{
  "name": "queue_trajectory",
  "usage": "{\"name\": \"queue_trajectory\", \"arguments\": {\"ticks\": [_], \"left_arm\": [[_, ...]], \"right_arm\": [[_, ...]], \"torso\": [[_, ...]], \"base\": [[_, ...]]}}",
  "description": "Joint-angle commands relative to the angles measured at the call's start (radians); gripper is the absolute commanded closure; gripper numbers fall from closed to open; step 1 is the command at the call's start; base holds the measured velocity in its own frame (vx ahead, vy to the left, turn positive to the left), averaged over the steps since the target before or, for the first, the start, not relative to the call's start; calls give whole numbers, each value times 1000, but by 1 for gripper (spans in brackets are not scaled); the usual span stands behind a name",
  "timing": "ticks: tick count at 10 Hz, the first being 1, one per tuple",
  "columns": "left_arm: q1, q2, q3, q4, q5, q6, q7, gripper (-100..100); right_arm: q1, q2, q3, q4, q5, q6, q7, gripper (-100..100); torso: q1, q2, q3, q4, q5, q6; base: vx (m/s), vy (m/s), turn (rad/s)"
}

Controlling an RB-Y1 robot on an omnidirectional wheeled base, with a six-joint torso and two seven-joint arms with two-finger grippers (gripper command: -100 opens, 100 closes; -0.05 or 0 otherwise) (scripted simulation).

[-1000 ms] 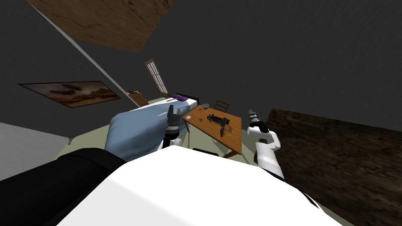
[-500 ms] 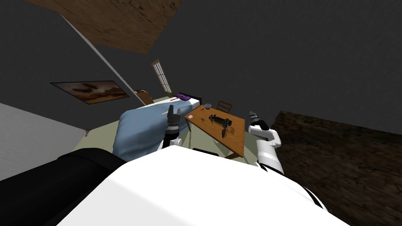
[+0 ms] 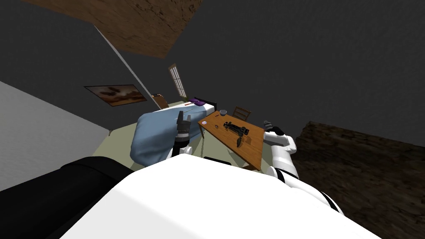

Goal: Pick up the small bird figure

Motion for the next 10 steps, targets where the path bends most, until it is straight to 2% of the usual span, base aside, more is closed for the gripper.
{"name": "queue_trajectory", "arguments": {"ticks": [1, 2, 3, 4, 5, 6, 8, 9, 10], "left_arm": [[0, 0, 0, 0, 0, 0, 0, 0], [0, 0, 0, 0, 0, 0, 0, 0], [0, 0, 0, 0, 0, 0, 0, 0], [0, 0, 0, 0, 0, 0, 0, 0], [0, 0, 0, 0, 0, 0, 0, 0], [0, 0, 0, 0, 0, 0, 0, 0], [0, 0, 0, 0, 0, 0, 0, 0], [0, 0, 0, 0, 0, 0, 0, 0], [0, 0, 0, 0, 0, 0, 0, 0]], "right_arm": [[-13, 3, -12, 30, 14, 29, 17, -100], [-45, -4, -33, 75, 32, 68, 48, -100], [-45, -4, -33, 90, 32, 77, 48, -100], [-74, -9, -55, 127, 50, 112, 78, -100], [-74, -9, -55, 149, 50, 124, 78, -100], [-101, -14, -75, 178, 68, 160, 107, -100], [-101, -14, -75, 208, 68, 171, 107, -100], [-124, -18, -95, 246, 86, 217, 135, -100], [-124, -18, -95, 265, 86, 217, 135, -100]], "torso": [[0, 0, 0, 0, 0, 0], [0, 0, 0, 0, 0, 1], [0, 0, 0, 0, 0, 0], [-1, 1, 0, 0, 0, 1], [-1, 0, 0, 0, 0, 0], [-1, 0, 0, 0, 0, 2], [-1, 0, 0, 0, 0, 1], [0, 0, 0, 0, 0, 2], [0, 0, 0, 0, 0, 1]], "base": [[-5, -18, 145], [-14, -19, 228], [-12, -19, 126], [-12, -20, 239], [-6, -23, 115], [-8, -17, 165], [-5, -14, 76], [-8, -11, 203], [-7, -16, 136]]}}
